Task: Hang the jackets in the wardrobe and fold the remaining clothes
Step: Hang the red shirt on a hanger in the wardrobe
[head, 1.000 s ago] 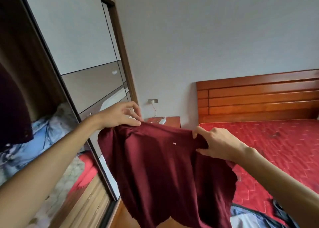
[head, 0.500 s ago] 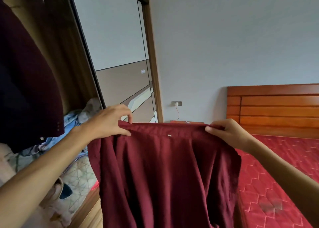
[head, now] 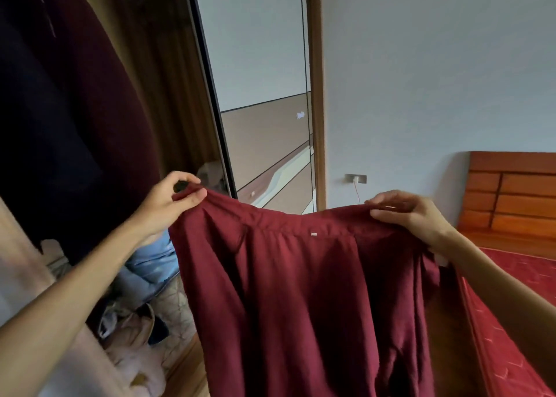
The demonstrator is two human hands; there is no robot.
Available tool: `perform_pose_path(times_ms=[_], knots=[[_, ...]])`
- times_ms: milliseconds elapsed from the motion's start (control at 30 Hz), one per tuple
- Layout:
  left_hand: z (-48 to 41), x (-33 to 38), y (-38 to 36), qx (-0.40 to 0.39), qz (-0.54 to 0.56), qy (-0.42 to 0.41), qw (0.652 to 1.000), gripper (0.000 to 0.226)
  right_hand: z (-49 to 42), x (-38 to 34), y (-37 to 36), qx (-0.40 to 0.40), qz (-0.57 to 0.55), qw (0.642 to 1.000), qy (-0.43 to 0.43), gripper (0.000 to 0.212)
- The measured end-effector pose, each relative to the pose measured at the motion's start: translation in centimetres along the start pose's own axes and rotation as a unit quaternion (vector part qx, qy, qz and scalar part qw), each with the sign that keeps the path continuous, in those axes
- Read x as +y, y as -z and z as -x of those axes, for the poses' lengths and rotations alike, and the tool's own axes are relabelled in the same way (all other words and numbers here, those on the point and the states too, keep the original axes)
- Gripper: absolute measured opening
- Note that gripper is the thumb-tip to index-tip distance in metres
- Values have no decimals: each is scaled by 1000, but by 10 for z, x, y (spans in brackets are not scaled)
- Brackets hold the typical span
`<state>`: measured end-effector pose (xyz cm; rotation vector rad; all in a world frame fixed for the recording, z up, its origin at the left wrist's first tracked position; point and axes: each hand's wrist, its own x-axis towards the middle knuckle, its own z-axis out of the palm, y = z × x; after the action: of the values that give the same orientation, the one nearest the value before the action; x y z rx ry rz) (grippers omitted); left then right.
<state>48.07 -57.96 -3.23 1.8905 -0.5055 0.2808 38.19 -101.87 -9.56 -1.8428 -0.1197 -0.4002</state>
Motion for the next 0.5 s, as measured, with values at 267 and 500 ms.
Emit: perform_pose_path(times_ms=[267,500], knots=[[-43,-33,25,-13,-191,-48,980,31,-86,26,-20,-138,143,980,11,68],[-84,-51,31,-71,-331,-22,941,24,-200,64,-33,-235,286,929,11,30]])
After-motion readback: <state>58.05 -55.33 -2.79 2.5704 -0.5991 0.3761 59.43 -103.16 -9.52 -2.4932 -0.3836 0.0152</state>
